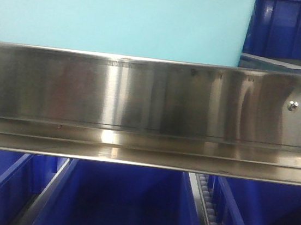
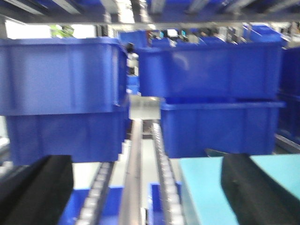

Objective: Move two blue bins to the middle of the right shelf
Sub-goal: 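Move both grippers to opposite walls of the light teal bin, then close both grippers on the teal bin walls and lift it off the shelf, then hold the teal bin with both grippers while driving away from the shelf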

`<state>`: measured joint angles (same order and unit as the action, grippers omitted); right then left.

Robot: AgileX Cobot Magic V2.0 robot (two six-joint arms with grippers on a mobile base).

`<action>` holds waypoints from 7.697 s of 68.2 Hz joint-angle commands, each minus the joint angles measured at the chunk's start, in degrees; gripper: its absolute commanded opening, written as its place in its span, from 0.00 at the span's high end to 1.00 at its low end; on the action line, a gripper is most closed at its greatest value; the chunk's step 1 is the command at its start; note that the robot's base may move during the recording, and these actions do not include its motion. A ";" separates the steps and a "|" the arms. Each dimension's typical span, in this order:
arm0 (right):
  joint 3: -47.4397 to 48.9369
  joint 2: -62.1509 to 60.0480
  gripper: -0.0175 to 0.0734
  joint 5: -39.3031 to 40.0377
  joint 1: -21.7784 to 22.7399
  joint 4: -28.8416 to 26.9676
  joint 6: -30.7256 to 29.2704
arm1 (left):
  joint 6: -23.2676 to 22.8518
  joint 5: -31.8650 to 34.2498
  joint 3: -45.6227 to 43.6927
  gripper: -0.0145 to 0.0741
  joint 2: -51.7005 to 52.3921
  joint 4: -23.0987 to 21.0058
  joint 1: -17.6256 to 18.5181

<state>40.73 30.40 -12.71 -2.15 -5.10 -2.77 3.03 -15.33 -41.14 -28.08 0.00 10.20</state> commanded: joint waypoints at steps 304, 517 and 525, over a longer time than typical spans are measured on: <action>80.20 62.63 0.98 -57.25 -23.17 1.67 10.20 | -2.19 -46.45 -63.86 0.96 -54.83 -13.90 5.68; 80.20 62.63 0.98 -57.07 -23.17 1.67 10.20 | -2.19 -28.40 -63.86 0.96 -54.83 -13.90 5.68; 80.20 62.63 0.98 -57.07 -23.17 1.67 10.20 | -2.19 -25.57 -63.86 0.96 -54.83 -13.90 5.68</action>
<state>120.32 94.06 -70.46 -25.41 -3.06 9.05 1.62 -47.30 -104.28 -83.99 -11.00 15.80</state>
